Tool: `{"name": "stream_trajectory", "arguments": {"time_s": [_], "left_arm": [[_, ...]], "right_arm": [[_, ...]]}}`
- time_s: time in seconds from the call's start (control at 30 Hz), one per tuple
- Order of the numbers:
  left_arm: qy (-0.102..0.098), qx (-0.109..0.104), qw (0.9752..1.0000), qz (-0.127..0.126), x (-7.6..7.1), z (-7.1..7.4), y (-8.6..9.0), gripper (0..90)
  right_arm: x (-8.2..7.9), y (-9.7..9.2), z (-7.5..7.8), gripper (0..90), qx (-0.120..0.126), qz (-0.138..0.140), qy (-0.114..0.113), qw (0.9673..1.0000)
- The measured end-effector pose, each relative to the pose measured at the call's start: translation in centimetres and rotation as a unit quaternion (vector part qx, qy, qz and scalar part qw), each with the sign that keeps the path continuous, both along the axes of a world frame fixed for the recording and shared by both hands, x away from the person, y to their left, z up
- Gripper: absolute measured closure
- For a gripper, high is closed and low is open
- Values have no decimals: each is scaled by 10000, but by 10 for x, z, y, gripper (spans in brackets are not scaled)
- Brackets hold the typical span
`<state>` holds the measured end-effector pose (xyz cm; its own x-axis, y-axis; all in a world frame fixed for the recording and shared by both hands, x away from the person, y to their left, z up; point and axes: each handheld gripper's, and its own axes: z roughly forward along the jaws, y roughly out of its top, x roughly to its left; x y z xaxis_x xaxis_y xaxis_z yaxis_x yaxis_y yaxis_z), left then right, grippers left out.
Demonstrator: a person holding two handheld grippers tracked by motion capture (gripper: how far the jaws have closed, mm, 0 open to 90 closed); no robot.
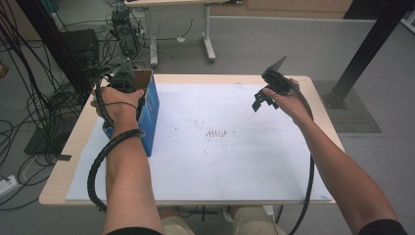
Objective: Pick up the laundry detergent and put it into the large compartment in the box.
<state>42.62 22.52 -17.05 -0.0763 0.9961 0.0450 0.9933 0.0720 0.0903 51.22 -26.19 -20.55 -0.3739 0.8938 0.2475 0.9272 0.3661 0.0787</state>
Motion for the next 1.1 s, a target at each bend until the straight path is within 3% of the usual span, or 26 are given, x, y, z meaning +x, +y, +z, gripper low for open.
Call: {"name": "stream_trajectory", "arguments": {"time_s": [1.1], "left_arm": [[-87,11,9999,-100,-2,6,0,304]], "right_arm": [[-1,-1,1,46,14,-9,-14,10000]]}}
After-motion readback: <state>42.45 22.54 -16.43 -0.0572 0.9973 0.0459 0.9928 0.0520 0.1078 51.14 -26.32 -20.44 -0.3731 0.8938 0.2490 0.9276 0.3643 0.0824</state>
